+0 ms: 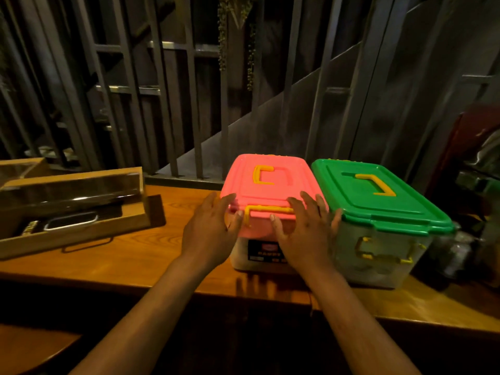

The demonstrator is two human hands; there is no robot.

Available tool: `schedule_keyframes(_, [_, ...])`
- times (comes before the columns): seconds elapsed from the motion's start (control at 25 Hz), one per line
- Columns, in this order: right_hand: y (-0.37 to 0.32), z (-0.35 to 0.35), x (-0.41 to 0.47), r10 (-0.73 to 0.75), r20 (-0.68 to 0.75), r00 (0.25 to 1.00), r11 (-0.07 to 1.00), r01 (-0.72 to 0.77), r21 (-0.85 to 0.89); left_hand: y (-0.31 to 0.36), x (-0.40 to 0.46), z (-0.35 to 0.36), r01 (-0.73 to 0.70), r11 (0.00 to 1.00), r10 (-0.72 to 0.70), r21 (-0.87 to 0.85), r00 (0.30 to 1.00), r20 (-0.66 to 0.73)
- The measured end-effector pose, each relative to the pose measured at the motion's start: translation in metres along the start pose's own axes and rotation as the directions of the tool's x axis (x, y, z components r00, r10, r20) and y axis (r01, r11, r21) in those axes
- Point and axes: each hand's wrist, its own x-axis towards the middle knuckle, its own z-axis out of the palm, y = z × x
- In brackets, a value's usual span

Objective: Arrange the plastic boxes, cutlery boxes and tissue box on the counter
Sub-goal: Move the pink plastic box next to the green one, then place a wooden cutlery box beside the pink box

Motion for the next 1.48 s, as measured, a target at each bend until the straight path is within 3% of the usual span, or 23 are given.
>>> schedule_keyframes(0.24, [-0.133,0.022,-0.025,-0.138,0.051,0.989,0.974,0.127,0.189,-0.098,-0.027,-0.082,-0.078,0.973,0.100,0.217,0.991,-0.091])
schedule_keyframes(0.64, [-0.366,0.110,-0.060,-0.228,0.178,0.957,0.903,0.140,0.407,-0.332,-0.046,-0.212,0.127,0.924,-0.087,0.361,0.988,-0.127])
schedule_keyframes(1.04, [-0.477,0.209,-0.021,-0.343,0.283,0.896,0.834,0.151,0.531,-0.455,0.001,-0.245,0.250,0.886,-0.207,0.391,0.967,-0.148])
schedule_keyframes(1.2, [-0.546,0.250,0.000,-0.437,0.329,0.837,0.814,0.213,0.540,-0.489,0.013,-0.251,0.317,0.844,-0.271,0.432,0.948,-0.168])
schedule_keyframes(1.32, [-0.593,0.280,0.007,-0.468,0.427,0.774,0.860,0.288,0.421,-0.514,0.026,-0.247,0.363,0.830,-0.321,0.424,0.932,-0.168])
schedule_keyframes(1.48, [-0.602,0.297,0.003,-0.429,0.390,0.815,0.886,0.297,0.355,-0.541,0.044,-0.242,0.328,0.859,-0.312,0.393,0.944,-0.105])
